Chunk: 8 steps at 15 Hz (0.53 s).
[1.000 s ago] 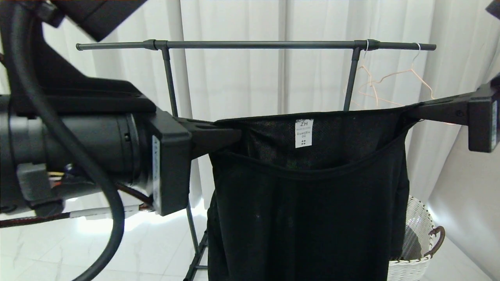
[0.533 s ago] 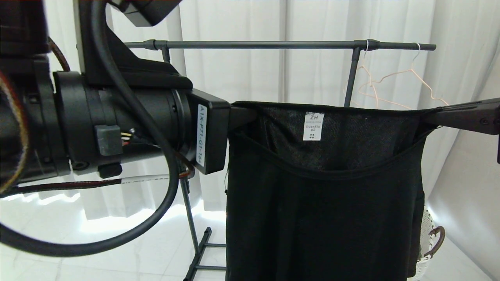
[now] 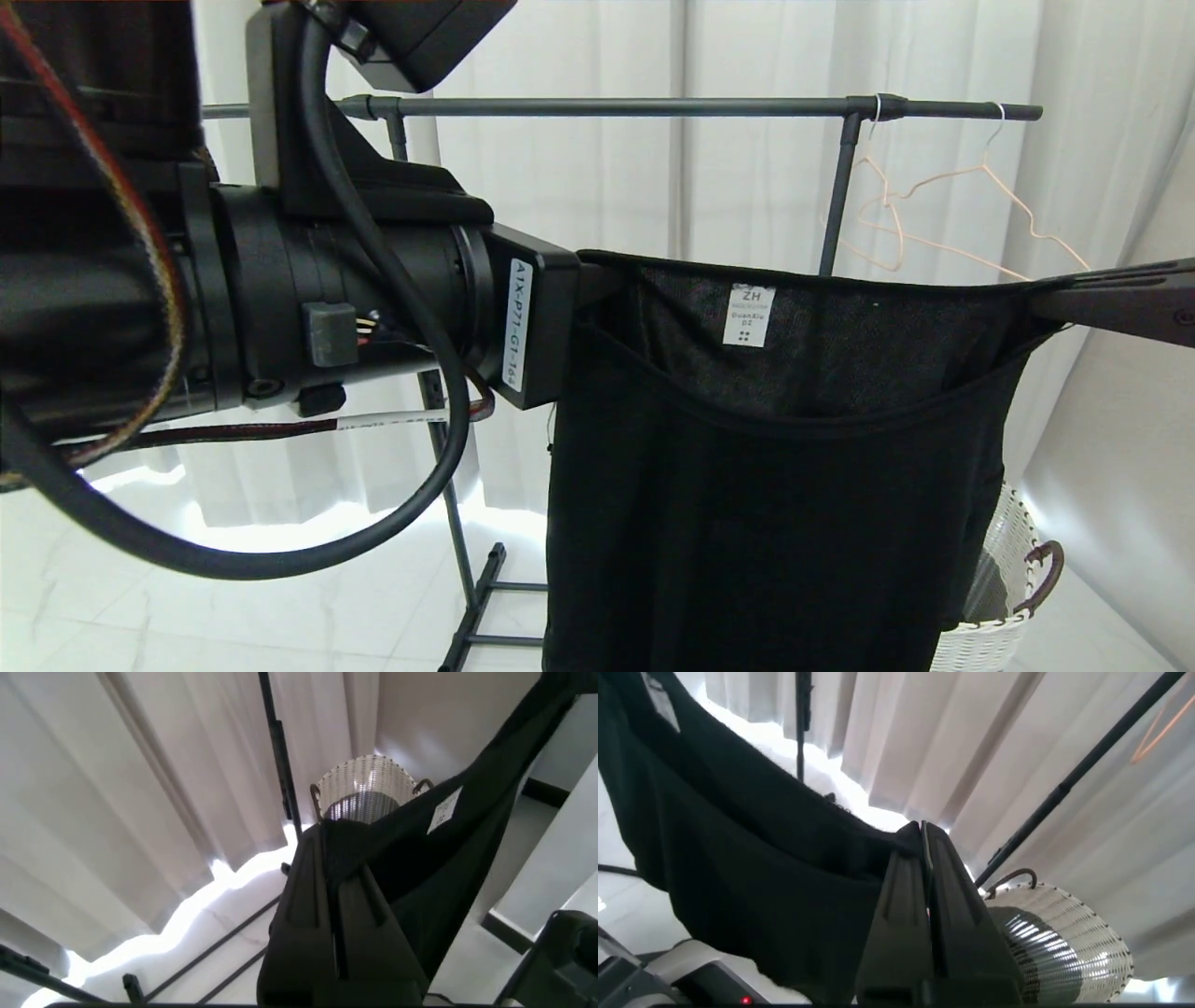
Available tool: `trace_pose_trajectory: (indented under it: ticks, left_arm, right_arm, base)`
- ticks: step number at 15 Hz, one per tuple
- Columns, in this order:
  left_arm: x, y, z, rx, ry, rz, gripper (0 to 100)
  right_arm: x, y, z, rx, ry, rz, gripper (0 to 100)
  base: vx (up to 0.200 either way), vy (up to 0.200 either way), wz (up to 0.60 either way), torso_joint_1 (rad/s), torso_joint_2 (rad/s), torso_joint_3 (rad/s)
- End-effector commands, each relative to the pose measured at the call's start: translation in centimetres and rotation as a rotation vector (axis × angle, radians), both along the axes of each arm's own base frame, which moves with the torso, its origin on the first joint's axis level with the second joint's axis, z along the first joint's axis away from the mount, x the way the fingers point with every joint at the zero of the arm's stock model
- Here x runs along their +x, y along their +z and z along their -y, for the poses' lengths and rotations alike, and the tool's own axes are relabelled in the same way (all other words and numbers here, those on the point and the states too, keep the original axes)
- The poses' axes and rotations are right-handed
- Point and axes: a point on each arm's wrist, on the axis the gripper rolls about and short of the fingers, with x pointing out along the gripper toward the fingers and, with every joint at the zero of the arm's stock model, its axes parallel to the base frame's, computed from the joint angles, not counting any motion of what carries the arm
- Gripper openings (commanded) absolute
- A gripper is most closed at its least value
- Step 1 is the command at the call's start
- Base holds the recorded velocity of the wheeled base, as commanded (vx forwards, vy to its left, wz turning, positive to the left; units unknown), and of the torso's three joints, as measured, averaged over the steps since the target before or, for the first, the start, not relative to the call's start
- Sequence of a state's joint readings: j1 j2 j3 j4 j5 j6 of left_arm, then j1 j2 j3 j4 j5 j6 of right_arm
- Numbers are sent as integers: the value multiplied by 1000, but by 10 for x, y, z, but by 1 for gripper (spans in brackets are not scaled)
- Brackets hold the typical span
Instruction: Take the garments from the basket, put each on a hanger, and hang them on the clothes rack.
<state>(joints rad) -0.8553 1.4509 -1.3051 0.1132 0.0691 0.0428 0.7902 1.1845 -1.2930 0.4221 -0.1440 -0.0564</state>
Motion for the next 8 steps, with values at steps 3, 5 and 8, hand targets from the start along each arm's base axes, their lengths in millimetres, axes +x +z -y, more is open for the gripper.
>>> trace_pose_trajectory:
  ticks: [3,5,8]
  left_arm:
    - [5,-1,-3,4,25,-1,0]
    - [22,-5,-8,38,107,14,0]
    - [36,-11,-12,61,198,13,0]
  right_arm:
    - [-8,-6,5,-9,20,-2,100]
    - [-19,-11,11,0,86,-8,100]
    - [-27,-8,16,35,170,-8,100]
  base:
    - [0,0,0,0,0,0]
    - [0,0,0,0,0,0]
    - [0,0,0,0,0,0]
